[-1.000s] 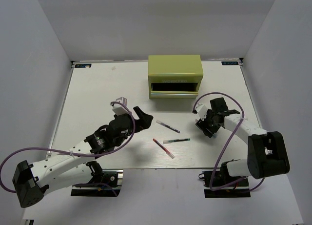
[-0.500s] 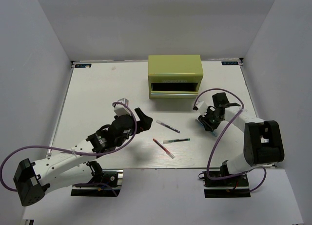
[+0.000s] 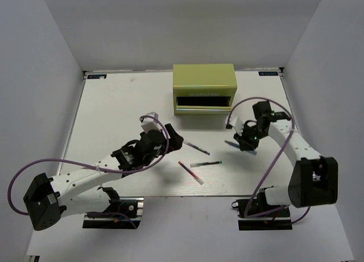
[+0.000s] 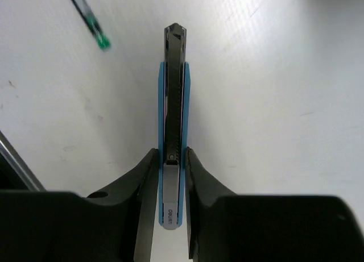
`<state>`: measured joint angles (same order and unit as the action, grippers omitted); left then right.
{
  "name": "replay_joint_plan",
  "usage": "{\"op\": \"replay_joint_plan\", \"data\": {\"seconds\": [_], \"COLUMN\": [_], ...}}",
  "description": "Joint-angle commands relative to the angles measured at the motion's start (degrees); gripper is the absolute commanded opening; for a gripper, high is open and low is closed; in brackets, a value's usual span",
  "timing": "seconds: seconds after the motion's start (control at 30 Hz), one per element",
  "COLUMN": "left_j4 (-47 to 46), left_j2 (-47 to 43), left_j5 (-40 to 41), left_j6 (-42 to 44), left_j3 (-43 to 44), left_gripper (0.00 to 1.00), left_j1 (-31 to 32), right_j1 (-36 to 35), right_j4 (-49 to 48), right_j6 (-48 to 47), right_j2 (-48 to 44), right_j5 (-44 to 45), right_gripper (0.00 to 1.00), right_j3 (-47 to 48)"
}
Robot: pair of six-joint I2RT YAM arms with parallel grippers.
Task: Sort the stationery into containers
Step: Pick up the stationery from the center of the board, then place the stationery in the drawer.
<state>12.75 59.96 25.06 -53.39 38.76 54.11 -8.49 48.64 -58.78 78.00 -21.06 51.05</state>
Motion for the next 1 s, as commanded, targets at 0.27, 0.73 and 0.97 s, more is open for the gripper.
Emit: {"op": "replay_joint_plan", "data": {"seconds": [0.27, 0.73, 0.97], "left_j4": [-2.9, -5.8, -11.0], "left_j2": [4.1, -0.3, -0.3], "left_j5": [-3.3, -1.7, -2.8], "left_j6": [-3.2, -8.0, -8.5], "left_j3": [3.9, -0.8, -3.3], "left_gripper": [1.00, 1.00, 1.00], "left_j1": [-0.4, -0.4, -0.4], "right_j1": [-6.9, -14.3, -14.8], "right_j4": [4.0, -8.8, -10.2], "right_j6": [-8.6, -3.3, -4.0], "right_j2": [1.8, 20.9, 24.0], "right_j5": [-10.9, -4.1, -0.7], "right_gripper": [0.08, 0.14, 0.46], "right_j3": [33.4, 44.2, 44.3]}}
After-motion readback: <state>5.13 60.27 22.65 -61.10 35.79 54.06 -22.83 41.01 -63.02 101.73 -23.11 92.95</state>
